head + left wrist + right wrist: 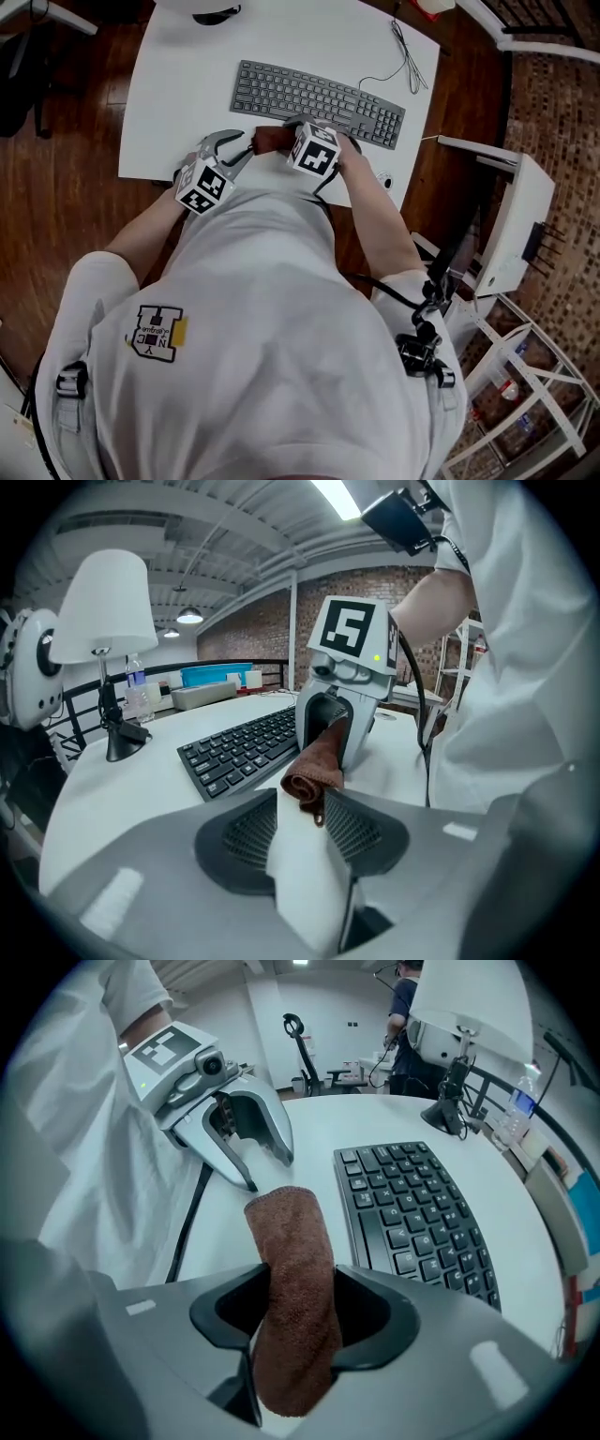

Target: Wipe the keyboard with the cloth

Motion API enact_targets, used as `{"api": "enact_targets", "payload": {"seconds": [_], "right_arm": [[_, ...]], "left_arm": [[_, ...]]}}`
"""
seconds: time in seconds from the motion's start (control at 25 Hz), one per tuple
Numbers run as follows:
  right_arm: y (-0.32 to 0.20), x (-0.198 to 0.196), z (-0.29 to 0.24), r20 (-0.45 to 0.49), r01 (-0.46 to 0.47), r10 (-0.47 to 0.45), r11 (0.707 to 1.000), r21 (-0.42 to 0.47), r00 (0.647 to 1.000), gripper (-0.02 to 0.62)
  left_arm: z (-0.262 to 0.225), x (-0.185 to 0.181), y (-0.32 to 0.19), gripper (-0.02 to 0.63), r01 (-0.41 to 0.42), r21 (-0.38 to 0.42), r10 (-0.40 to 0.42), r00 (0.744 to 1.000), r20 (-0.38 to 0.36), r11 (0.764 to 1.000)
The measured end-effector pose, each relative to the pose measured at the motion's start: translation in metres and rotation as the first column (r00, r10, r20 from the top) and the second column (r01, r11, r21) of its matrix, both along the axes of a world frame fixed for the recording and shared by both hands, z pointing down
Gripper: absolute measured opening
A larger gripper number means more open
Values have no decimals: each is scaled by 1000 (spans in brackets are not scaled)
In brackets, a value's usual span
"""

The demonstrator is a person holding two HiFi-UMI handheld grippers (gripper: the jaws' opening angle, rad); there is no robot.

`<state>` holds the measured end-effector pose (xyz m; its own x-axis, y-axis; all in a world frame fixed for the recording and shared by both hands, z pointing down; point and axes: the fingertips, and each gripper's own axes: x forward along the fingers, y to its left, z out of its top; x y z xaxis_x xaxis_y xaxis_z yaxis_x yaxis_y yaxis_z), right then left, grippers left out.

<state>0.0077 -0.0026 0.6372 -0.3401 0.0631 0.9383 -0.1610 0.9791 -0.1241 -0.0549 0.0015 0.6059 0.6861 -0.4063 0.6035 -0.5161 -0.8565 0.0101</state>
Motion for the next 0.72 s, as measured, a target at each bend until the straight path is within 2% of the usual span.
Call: {"api": "enact_targets", "payload": {"seconds": [0.12, 0.24, 0.36, 0.48, 0.6, 0.64, 0.72], "right_arm": [[5, -2, -1, -15, -11, 12, 999, 44, 1000, 133], [8, -2, -1, -26, -77, 79, 993, 92, 997, 107], [5, -3, -6, -23, -186, 190, 976, 109, 982, 98], [-14, -6, -25, 49, -357, 354, 928, 105, 934, 97], [-49, -17, -47, 145, -525, 513, 848, 67, 846, 95], [-62, -22, -51, 160, -554, 539, 830, 64, 827, 95], [-90, -34, -57, 163, -563, 546, 822, 89, 822, 94]], "left_arm": [[-1, -6, -3, 155, 1, -3, -1, 1000, -6, 1000], [1, -12, -6, 155, 2, -7, -2, 1000, -14, 1000], [0, -18, -9, 155, 2, -10, -2, 1000, -18, 1000], [-4, -23, -17, 155, 22, -6, -22, 999, -30, 1000], [0, -34, -28, 155, 57, -9, -57, 997, -44, 998], [1, -38, -31, 155, 65, -10, -66, 997, -48, 998], [2, -44, -38, 155, 75, -11, -76, 996, -54, 997]]}}
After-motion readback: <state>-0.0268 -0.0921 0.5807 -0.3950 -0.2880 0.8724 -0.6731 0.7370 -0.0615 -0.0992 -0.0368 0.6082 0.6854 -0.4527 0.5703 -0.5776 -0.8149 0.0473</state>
